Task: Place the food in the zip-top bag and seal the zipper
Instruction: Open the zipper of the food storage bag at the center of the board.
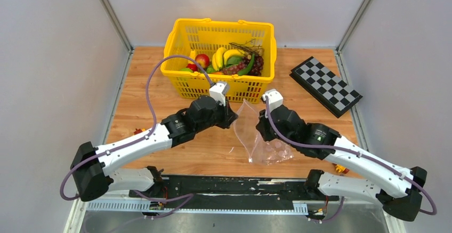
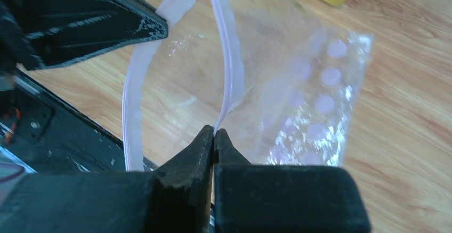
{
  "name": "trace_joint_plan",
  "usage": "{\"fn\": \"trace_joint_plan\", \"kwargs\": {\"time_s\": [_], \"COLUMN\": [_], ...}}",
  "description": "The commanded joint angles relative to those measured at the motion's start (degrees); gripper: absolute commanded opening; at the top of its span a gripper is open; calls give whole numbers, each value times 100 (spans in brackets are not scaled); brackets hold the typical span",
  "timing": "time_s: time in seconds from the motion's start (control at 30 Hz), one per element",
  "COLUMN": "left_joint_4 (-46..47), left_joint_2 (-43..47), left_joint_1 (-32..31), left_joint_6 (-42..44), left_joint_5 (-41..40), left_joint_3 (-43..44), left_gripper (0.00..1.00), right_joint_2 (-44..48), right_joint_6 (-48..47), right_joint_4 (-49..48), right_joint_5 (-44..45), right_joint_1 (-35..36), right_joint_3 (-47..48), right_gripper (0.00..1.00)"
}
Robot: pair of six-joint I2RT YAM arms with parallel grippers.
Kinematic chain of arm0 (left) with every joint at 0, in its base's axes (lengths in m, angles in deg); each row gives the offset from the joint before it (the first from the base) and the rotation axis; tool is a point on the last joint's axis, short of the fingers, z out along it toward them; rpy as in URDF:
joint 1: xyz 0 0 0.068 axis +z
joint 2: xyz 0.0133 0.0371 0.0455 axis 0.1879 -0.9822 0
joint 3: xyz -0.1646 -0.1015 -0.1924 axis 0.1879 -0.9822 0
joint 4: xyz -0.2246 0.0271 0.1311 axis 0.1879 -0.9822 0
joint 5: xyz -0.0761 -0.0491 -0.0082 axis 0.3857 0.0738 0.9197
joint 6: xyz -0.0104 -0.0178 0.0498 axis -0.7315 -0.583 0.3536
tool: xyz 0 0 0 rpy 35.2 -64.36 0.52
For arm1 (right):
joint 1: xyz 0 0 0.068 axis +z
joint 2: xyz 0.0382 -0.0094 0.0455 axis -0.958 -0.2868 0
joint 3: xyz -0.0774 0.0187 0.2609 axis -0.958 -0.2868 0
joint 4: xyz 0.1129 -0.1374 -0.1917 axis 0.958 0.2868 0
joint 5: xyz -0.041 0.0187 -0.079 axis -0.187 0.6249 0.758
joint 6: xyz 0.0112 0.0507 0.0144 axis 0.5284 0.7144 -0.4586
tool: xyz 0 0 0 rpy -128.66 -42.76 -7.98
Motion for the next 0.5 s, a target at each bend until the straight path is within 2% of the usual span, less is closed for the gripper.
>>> {"fn": "trace_joint_plan", "kwargs": {"time_s": [0.0, 0.1, 0.2, 0.27, 0.37, 0.47], "left_joint_4": [-316, -445, -605, -742, -1030, -1477], "left_joint_2": [-84, -67, 4, 84, 207, 221], "left_joint_1": [140, 152, 152, 153, 157, 152], "left_joint_6": [367, 459, 594, 752, 1093, 1753], "left_joint_5": [-469, -473, -403, -301, -231, -351], "left_joint_3": [163, 241, 363, 502, 864, 1564], "left_gripper": [4, 19, 51, 61, 82, 95], "right_joint_2": [314, 491, 557, 531, 492, 401], "right_joint_6": [314, 616, 873, 994, 1063, 1076], "right_joint_4": [-925, -1306, -1611, -1662, -1766, -1751], "right_joint_5": [112, 9, -98, -94, -81, -82], "right_joint_1": [-120, -192, -257, -278, -285, -306], "right_joint_3": [-87, -367, -634, -703, -823, -842], "right_gripper": [0, 0, 0, 0, 0, 0]}}
